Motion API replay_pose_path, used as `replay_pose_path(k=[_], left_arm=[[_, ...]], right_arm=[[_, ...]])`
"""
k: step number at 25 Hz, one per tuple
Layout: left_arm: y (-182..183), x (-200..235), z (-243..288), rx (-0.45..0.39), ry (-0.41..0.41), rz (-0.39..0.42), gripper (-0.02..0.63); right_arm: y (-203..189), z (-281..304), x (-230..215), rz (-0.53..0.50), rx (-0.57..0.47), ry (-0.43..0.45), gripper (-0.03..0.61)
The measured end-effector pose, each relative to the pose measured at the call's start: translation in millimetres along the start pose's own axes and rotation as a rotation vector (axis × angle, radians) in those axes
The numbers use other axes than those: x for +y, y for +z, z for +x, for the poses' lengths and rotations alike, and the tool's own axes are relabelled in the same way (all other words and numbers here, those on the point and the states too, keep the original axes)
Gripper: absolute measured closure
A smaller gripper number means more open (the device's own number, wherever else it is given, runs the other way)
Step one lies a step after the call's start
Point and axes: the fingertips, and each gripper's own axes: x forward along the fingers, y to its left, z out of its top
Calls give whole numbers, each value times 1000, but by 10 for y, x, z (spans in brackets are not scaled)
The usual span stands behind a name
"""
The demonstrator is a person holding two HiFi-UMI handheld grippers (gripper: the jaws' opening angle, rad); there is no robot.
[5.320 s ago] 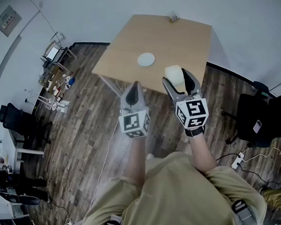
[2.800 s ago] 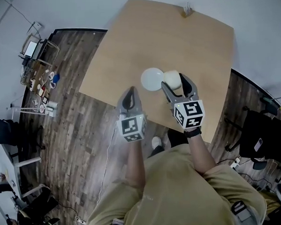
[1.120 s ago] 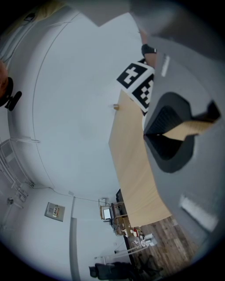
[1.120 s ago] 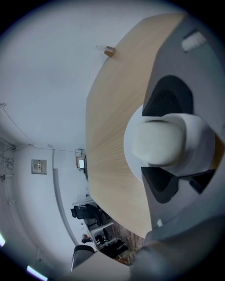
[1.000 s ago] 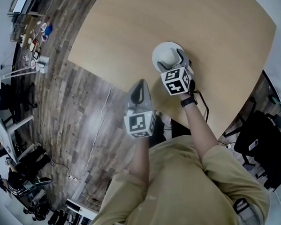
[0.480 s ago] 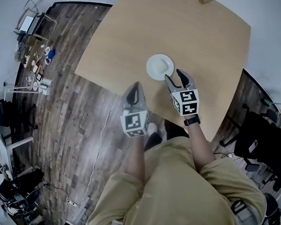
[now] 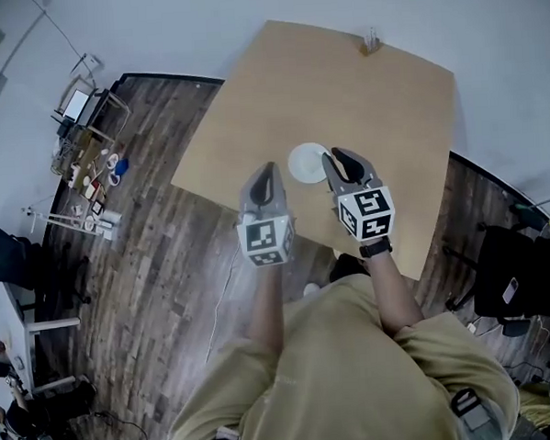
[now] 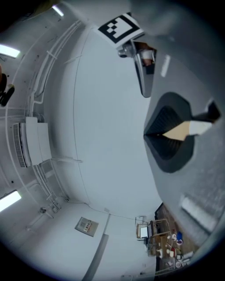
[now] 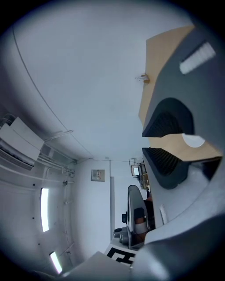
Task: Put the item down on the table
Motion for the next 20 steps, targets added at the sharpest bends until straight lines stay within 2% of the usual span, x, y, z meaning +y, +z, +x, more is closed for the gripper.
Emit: replay_pose_path(k=[11, 13, 20], left_arm=[[451, -26, -416, -99, -20, 52, 612], [486, -21, -478, -105, -22, 57, 612], [421, 22, -605, -82, -17, 80, 612]], right_arm=[[493, -713, -62, -29, -127, -124, 544], [525, -810, -91, -28, -133, -147, 570], [494, -1048, -285, -67, -126, -238, 571]])
